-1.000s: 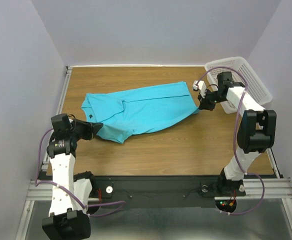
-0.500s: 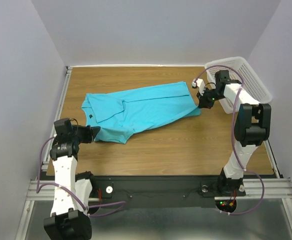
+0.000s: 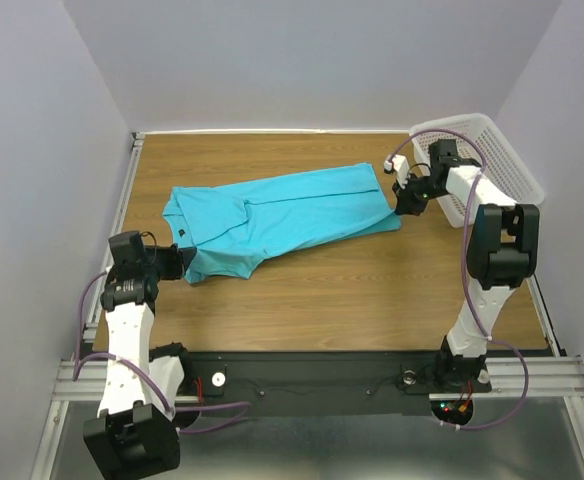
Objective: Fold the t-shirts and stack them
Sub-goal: Fold the tshirt
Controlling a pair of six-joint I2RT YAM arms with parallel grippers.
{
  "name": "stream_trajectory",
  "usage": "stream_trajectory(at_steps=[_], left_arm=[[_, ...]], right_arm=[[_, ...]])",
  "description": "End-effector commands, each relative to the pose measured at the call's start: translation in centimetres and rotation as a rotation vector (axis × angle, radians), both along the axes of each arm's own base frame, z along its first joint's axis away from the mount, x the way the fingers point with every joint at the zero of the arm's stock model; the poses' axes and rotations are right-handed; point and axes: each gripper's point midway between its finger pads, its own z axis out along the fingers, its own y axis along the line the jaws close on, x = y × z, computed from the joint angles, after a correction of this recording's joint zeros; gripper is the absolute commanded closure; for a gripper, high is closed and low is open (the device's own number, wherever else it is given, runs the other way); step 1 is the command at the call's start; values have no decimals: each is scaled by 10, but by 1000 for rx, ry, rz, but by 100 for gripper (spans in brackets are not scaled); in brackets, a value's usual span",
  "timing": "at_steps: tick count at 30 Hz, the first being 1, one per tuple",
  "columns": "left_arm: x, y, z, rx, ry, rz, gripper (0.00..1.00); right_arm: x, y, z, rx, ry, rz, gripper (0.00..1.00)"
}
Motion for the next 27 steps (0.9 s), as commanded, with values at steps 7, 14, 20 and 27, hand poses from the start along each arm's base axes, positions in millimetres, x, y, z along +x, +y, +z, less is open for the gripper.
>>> stream_trajectory(at_steps=[7,14,20,27], left_arm=[[23,12,14,25,-53,35,100],[33,16,14,27,-62,36,100],[41,21,13,31,-60,41,100],[44,25,11,36,-58,46,100]], right_arm=[[20,4,9,49,-29,-29,99],[23,4,8,52,-19,-48,99],[27,4,6,59,-12,-64,99],[29,6,2,66,-1,-69,99]])
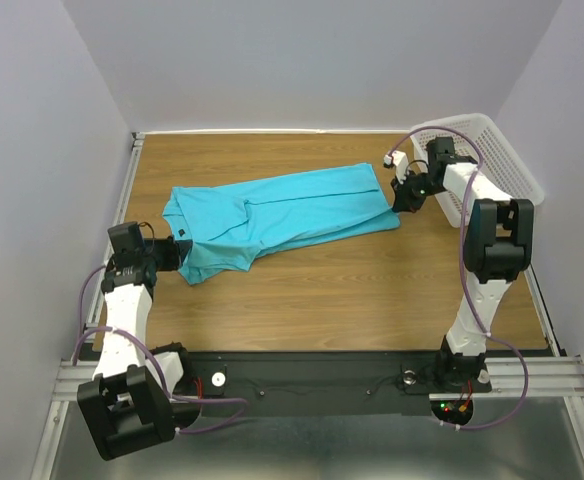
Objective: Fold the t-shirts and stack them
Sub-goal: Fold the tshirt
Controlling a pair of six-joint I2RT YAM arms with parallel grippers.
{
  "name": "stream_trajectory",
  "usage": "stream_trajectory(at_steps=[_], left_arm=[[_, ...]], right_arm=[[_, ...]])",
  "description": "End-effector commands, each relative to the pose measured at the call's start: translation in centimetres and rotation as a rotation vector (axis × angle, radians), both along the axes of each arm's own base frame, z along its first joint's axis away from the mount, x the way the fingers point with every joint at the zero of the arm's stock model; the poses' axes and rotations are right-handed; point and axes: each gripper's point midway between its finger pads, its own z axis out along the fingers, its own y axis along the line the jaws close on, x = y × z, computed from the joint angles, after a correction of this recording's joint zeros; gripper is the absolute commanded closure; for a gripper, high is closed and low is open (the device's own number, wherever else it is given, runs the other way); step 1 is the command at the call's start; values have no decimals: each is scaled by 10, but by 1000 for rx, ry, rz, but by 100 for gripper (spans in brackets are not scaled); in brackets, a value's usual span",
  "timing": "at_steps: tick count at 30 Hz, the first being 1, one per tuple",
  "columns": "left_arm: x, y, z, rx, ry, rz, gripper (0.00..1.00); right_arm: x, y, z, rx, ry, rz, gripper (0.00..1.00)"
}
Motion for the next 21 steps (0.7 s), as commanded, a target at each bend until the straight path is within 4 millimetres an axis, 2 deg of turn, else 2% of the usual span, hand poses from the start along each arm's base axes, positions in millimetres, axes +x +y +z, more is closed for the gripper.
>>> stream_trajectory(at_steps=[1,7,17,21], left_arm=[[15,9,27,37,-89,9,100],[20,11,26,36,-90,8,100],[44,15,36,73,-102,-50,100],[53,15,31,81,-85,-81,100]], right_arm=[[15,3,8,25,-39,-4,99],[17,3,6,21,-36,-10,99],[17,-3,0,-12,-28,-31,99],[16,-3,-1,-12,-25,-31,99]])
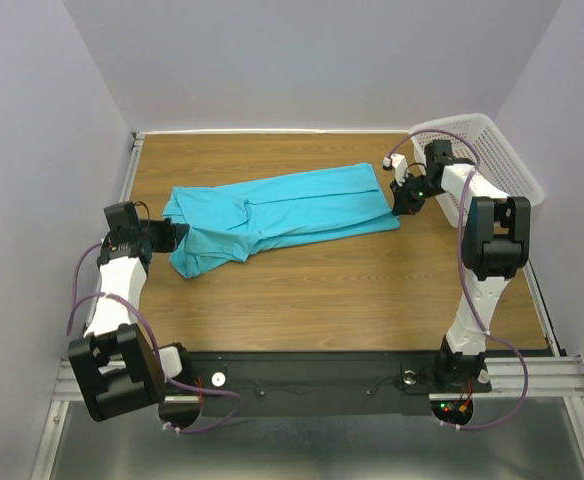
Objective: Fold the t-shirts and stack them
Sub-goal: Fold the tshirt
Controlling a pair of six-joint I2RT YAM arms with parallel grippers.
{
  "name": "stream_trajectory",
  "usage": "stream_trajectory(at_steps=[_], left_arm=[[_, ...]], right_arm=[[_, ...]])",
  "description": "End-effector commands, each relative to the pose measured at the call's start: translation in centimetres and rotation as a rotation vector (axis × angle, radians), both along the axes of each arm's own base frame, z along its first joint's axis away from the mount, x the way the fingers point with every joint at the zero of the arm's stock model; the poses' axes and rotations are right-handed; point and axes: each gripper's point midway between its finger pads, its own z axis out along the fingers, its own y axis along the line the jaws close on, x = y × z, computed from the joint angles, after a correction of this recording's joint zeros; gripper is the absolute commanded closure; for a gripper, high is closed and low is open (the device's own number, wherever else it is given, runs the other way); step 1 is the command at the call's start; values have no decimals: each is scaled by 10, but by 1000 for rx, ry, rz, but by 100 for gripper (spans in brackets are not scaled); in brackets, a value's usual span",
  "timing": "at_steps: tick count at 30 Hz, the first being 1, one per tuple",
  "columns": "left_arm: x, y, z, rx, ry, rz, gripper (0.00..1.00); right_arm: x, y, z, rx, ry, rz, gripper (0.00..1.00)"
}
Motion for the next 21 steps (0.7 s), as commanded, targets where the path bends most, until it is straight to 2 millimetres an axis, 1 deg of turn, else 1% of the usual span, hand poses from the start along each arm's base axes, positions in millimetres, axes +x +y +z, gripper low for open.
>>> stream_trajectory(at_steps=[1,10,21], left_arm=[[18,6,22,53,-74,-39,100],[19,6,16,56,-64,-46,100],[25,8,11,64,-58,-57,100]], right_arm=[[17,0,14,-3,-67,-4,100],[18,0,14,-2,-69,-7,100],[21,-1,14,-5,-68,-15,99]])
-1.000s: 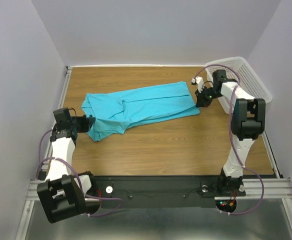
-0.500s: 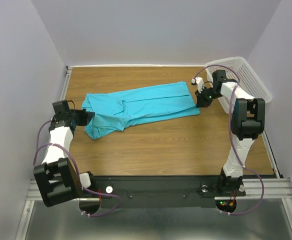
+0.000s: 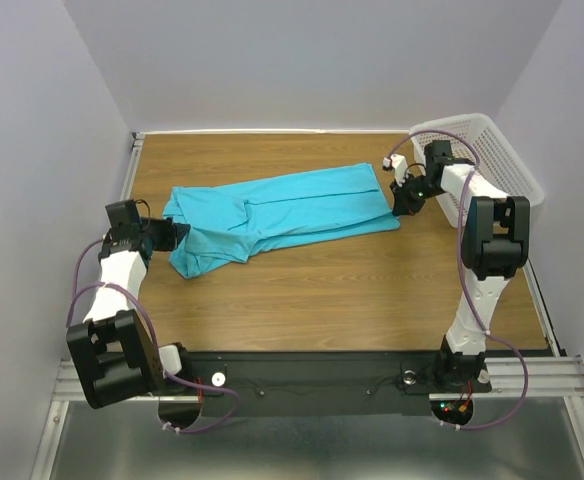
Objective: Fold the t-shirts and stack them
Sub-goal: Fold the tshirt
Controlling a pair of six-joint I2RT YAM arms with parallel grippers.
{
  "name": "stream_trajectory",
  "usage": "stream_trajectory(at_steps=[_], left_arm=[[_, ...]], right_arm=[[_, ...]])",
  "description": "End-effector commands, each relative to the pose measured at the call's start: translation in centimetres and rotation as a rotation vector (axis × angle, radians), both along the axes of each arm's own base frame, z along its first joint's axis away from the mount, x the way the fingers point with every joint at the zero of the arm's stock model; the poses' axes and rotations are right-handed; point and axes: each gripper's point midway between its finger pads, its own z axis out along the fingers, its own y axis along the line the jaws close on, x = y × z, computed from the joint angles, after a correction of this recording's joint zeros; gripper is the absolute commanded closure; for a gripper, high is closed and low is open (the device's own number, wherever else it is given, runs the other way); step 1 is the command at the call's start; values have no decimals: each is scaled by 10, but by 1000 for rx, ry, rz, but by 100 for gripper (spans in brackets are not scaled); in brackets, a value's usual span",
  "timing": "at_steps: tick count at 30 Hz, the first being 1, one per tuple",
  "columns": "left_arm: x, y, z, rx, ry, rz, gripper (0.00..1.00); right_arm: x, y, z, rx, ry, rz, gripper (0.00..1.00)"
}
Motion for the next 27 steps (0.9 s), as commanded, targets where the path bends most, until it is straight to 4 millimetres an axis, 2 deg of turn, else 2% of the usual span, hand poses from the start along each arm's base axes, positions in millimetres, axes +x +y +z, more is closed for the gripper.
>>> stream_trajectory(at_steps=[1,15,27], left_arm=[[14,6,20,37,-74,-13,100],[17,7,9,39,-56,-17,100],[24,9,3,35,-49,-16,100]], right_arm=[[22,1,17,3,-78,-4,99],[30,6,23,42,-82,-16,99],[32,9,17,45,-68,-19,97]])
